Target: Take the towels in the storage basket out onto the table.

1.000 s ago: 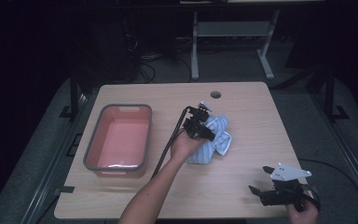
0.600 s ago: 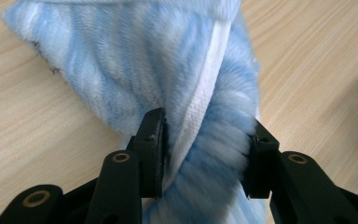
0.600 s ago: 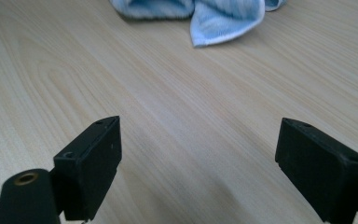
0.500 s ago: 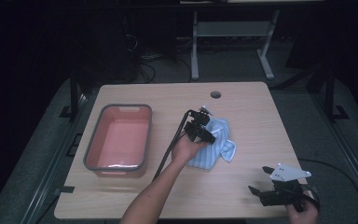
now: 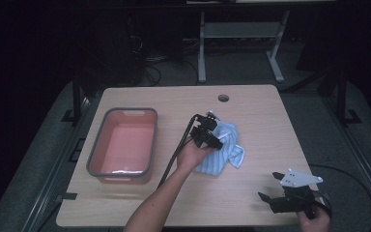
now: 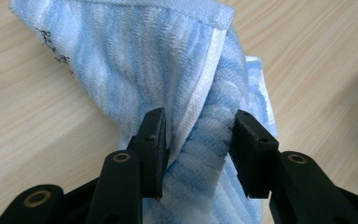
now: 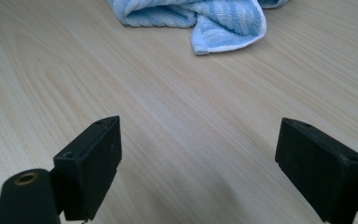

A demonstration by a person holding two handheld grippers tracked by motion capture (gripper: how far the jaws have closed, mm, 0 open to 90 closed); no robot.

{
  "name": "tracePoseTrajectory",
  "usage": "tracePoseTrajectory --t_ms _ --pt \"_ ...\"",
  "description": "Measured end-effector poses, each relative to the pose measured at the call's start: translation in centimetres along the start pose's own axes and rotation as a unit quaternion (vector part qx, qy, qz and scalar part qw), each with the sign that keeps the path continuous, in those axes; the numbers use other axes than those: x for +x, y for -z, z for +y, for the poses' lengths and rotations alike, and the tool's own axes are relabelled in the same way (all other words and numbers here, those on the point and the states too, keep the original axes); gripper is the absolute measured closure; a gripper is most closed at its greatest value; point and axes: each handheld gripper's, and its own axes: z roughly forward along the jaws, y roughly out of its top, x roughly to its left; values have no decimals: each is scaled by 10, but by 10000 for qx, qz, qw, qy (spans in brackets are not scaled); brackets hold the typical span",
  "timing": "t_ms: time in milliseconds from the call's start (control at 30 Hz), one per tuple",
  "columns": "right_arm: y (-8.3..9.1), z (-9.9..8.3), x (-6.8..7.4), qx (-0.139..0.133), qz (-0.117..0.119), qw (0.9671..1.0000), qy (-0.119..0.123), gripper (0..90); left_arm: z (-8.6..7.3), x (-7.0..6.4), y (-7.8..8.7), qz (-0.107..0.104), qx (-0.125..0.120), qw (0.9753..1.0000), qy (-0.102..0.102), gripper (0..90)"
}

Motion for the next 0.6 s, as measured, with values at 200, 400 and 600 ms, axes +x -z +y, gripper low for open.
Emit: tracePoseTrajectory --t_ms 200,400,600 --pt "-1 -1 -1 10 15 10000 -52 138 -1 -1 0 -77 -60 9999 53 558" --pt "-1 -1 -2 14 -6 10000 -15 138 -4 0 1 -124 -134 9997 133 544" --pt "-1 0 0 31 -31 10000 -17 138 -11 5 8 -173 -225 9994 199 518"
